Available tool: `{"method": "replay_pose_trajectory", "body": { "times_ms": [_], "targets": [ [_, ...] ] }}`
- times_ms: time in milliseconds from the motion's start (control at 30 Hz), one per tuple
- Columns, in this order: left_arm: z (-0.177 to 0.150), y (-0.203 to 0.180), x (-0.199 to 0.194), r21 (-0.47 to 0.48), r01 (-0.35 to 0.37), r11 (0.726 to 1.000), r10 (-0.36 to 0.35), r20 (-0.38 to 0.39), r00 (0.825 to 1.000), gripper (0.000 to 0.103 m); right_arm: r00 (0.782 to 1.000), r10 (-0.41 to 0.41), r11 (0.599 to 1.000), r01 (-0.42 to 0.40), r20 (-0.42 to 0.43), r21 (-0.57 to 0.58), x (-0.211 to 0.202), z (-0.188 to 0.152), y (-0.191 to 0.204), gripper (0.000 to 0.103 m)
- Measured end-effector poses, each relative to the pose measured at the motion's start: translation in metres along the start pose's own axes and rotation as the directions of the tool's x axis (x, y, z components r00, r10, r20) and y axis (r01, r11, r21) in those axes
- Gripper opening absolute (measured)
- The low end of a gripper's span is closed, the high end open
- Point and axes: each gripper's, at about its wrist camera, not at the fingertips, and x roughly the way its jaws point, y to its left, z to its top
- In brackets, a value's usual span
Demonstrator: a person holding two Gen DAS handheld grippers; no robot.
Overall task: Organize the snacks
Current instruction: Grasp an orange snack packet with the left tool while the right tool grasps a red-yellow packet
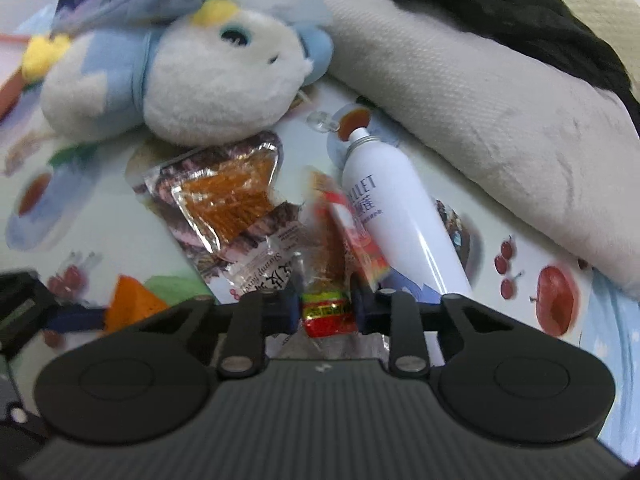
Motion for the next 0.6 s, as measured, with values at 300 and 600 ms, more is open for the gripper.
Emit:
{"method": "replay_pose_trajectory", "body": {
  "times_ms": [300,600],
  "targets": [
    [0.001,0.023,-0.011,-0.105,0.055,0.993,-0.06,-0.041,0.997,0.054,0.997,0.011,0.982,-0.025,0.076,0.187,-0.037,-0.019,-0.018,0.009],
    [-0.007,0.045,-0.032,-0.164,0.068,0.984,-0.074,-0.031,0.997,0.045,0.992,0.031,0.916,-0.076,0.119,0.393,-0.069,-0.059,-0.014,0.009]
  ]
}}
